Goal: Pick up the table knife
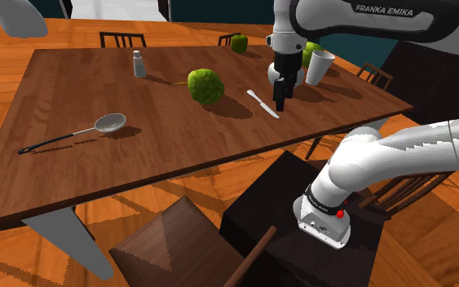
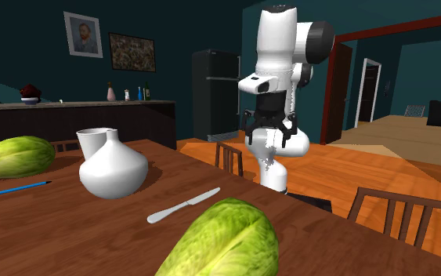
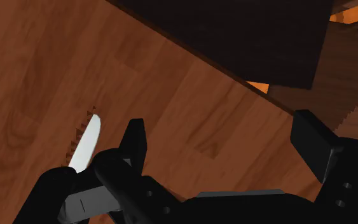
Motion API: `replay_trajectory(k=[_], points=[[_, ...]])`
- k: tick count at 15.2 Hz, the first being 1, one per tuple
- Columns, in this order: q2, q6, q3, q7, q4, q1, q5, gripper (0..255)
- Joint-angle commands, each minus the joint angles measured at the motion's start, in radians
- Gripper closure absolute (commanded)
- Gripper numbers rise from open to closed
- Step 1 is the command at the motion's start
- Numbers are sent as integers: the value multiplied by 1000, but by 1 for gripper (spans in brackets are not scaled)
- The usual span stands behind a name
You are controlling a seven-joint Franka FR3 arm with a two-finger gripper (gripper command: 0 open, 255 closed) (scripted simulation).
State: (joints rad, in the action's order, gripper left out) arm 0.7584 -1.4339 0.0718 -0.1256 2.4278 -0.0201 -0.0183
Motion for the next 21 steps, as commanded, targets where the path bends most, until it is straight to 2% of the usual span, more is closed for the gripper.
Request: replay_trajectory(k=[1, 13, 19, 21], points=[[0, 0, 0, 0, 0, 0, 0, 0], [-292, -359, -141, 94, -31, 158, -14, 0], [-452, -509, -218, 122, -88, 218, 13, 0], [-476, -540, -228, 123, -86, 225, 19, 0]])
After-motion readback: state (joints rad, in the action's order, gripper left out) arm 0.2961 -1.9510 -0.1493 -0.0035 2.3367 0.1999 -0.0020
